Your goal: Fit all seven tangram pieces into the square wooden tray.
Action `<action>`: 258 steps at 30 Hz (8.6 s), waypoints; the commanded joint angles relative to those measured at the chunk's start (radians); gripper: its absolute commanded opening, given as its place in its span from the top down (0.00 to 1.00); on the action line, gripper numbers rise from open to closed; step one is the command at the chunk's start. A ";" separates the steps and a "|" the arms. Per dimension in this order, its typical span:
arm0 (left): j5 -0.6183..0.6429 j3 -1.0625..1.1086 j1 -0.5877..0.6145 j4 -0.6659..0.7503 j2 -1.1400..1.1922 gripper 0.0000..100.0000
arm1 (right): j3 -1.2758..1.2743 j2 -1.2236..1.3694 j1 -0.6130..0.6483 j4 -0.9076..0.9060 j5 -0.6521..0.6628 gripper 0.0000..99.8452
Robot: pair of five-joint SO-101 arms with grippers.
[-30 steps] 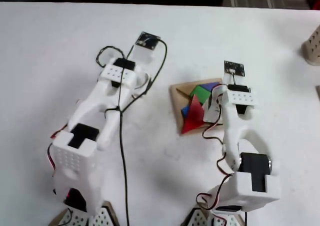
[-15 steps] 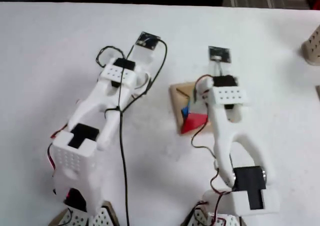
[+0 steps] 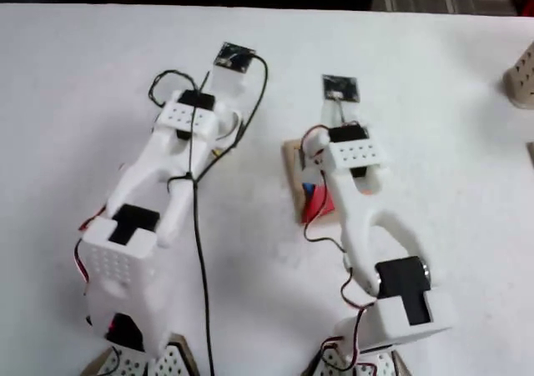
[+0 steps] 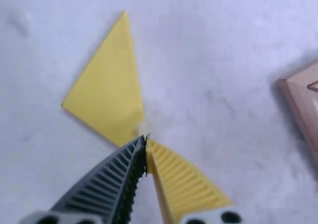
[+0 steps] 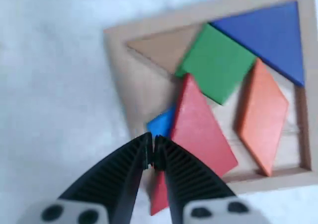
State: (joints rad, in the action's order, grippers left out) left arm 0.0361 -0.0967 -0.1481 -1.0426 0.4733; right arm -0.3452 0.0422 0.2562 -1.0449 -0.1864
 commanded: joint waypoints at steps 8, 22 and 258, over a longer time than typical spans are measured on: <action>0.008 -0.051 0.007 -0.006 -0.010 0.97 | 0.066 0.128 0.013 0.002 -0.005 0.98; 0.006 -0.051 0.005 -0.006 -0.008 0.97 | -0.089 -0.208 -0.127 -0.206 0.173 0.98; 0.005 -0.049 -0.005 -0.008 -0.008 0.97 | -0.331 -0.130 0.016 0.374 0.054 0.98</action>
State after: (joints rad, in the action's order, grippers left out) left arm 0.0361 -0.0967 -0.1481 -1.0426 0.4733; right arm -0.7104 -0.0928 0.2808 -0.6920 -0.1235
